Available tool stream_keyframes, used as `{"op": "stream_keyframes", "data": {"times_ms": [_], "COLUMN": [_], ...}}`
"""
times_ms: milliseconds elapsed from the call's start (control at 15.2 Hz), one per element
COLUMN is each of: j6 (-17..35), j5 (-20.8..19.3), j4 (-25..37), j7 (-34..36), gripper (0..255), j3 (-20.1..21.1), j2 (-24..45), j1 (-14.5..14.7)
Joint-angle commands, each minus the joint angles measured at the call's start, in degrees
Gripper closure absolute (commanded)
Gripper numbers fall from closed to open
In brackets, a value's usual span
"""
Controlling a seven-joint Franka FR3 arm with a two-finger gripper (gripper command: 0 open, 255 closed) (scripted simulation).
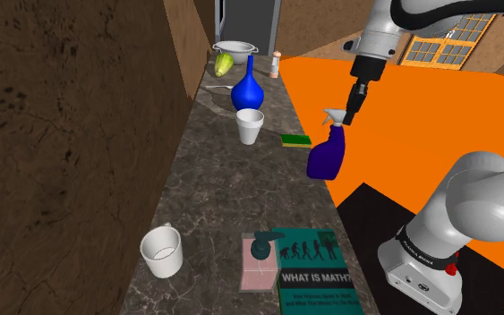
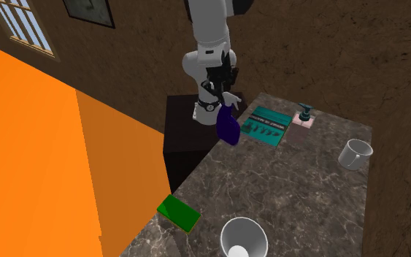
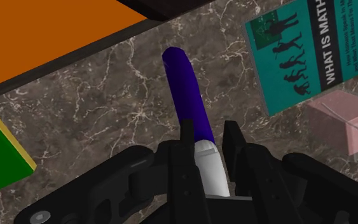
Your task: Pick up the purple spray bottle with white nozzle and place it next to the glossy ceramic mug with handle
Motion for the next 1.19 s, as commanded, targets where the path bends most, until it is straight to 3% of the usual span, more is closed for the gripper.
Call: {"op": "stream_keyframes", "data": {"times_ms": [0, 1122], "j6": [-1.58, -13.91], "j5": [-0.05, 0.67], "j4": [1.68, 16.11], "j7": [0.06, 2.06], "gripper": [255, 255], "j3": [-0.08, 0.42], "j2": [0.12, 2.04], "j1": [0.00, 0.76]}}
